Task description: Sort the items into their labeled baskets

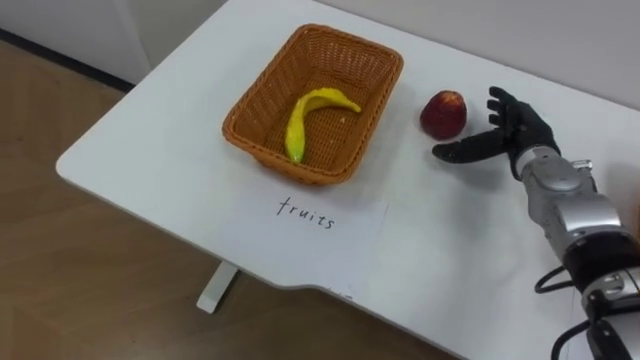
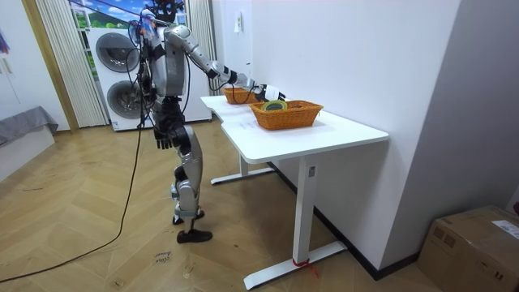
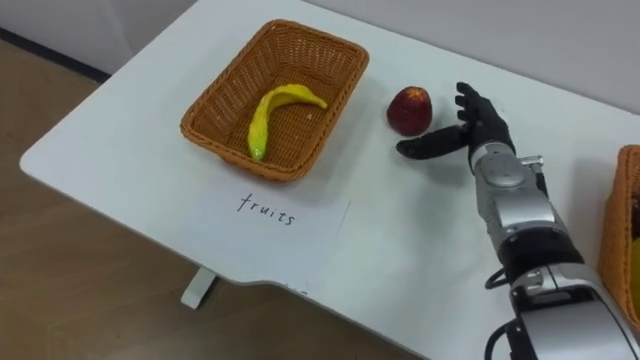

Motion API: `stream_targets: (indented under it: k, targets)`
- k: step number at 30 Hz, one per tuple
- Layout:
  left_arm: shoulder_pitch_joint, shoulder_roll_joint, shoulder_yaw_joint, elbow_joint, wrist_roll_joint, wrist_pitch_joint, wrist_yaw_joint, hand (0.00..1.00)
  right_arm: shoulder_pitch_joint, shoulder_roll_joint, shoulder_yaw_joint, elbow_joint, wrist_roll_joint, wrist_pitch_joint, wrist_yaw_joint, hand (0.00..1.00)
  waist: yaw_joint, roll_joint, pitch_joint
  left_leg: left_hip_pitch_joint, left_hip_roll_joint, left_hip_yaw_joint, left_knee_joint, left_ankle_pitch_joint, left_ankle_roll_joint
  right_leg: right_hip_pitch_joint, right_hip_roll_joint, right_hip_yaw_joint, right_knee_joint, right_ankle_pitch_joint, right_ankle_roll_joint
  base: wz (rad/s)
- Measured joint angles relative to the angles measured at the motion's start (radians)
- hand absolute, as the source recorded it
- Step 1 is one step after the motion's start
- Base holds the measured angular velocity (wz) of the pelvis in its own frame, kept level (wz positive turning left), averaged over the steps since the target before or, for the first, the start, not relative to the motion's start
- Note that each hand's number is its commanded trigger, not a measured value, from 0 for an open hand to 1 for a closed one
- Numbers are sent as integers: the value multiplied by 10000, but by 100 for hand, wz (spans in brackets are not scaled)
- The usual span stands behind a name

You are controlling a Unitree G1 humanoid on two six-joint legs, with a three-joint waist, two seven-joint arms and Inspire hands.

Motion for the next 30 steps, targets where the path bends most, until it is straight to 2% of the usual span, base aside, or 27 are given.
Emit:
stream_targets:
  k: [4,7,22,30]
  targets:
    - [-52,172,-1,-1,-1,-6,-49,0,-25,-18,134,147,-679,-12,50,0,161,-176,57,-49,3,-20,15,4,-10,-30,6,-13,7,-4,-6,0]
    - [-96,228,-1,-1,-2,-6,-80,0,-174,-18,134,317,-892,42,125,0,206,-283,67,-150,-11,-35,72,3,-7,-88,11,-29,3,-1,-9,0]
    - [-198,258,-10,42,-6,3,-83,0,-573,-208,547,639,-1045,190,315,0,311,-363,46,-296,-27,-59,82,11,-7,-200,50,-83,1,6,-18,0]
    - [-343,286,-140,184,-11,-8,16,0,-608,-290,546,690,-912,190,218,0,488,-506,125,-317,-21,-67,67,8,-10,-218,57,-88,-5,6,-18,0]
